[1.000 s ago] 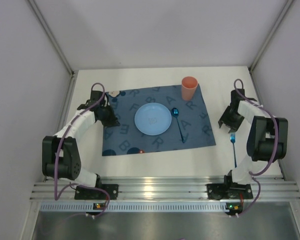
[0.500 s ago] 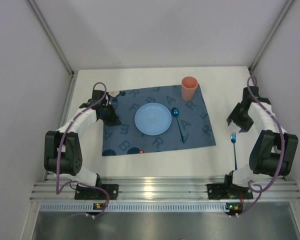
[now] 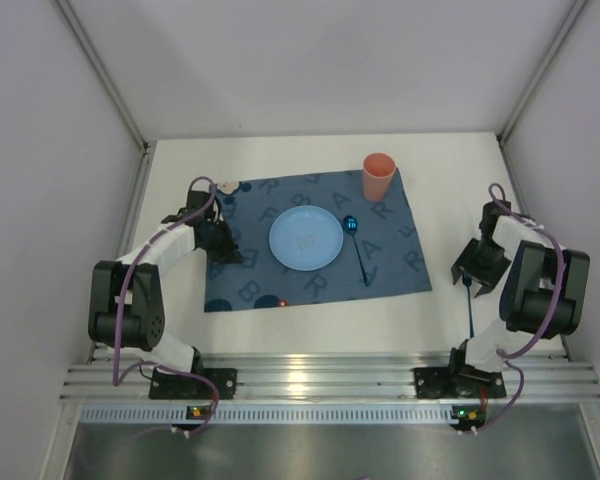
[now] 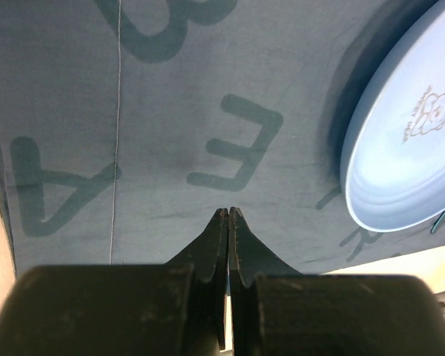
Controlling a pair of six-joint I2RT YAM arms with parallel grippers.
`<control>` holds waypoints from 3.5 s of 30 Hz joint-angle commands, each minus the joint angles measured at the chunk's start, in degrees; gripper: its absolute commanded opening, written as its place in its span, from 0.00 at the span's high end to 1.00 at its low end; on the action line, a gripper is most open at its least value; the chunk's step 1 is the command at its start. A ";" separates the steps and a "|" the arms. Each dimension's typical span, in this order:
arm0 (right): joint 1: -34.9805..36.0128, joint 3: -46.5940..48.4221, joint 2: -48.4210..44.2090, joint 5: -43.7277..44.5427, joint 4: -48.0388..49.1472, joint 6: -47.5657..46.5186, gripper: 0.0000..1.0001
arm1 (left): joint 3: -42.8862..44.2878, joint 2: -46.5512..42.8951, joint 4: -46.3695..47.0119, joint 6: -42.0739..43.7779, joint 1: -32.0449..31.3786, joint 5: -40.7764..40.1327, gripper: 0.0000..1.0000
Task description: Set the dinner table for one person
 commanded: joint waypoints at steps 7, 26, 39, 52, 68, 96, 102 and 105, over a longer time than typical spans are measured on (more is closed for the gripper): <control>-0.09 -3.30 -2.75 -1.21 0.83 -0.36 0.43 | 0.36 -0.53 3.66 -0.57 -0.06 0.00 1.00; -0.26 -0.93 4.63 -0.59 2.59 -3.17 0.99 | -1.39 -3.08 2.95 -1.45 -0.06 -1.41 1.00; 5.79 15.57 0.25 4.23 -6.62 -2.30 1.00 | 2.12 -4.48 -0.21 -0.22 -0.06 -1.85 1.00; 42.85 50.74 9.10 -20.16 -0.68 9.13 1.00 | 9.94 -7.82 -5.13 1.80 0.03 -5.36 1.00; 60.55 77.39 48.48 -33.55 15.94 17.39 1.00 | 1.69 -26.45 -12.42 2.68 0.20 -13.54 1.00; 61.70 71.68 31.47 -31.18 21.14 10.72 0.26 | 1.68 -29.71 -15.77 1.80 -0.68 -12.31 1.00; 62.40 52.72 3.70 -22.77 17.19 -0.88 0.01 | 5.98 -31.55 -16.91 3.99 -0.59 -15.30 1.00; 62.40 34.02 -11.15 -21.00 18.92 -0.89 0.00 | 6.61 -33.91 -16.47 5.23 -0.59 -10.30 1.00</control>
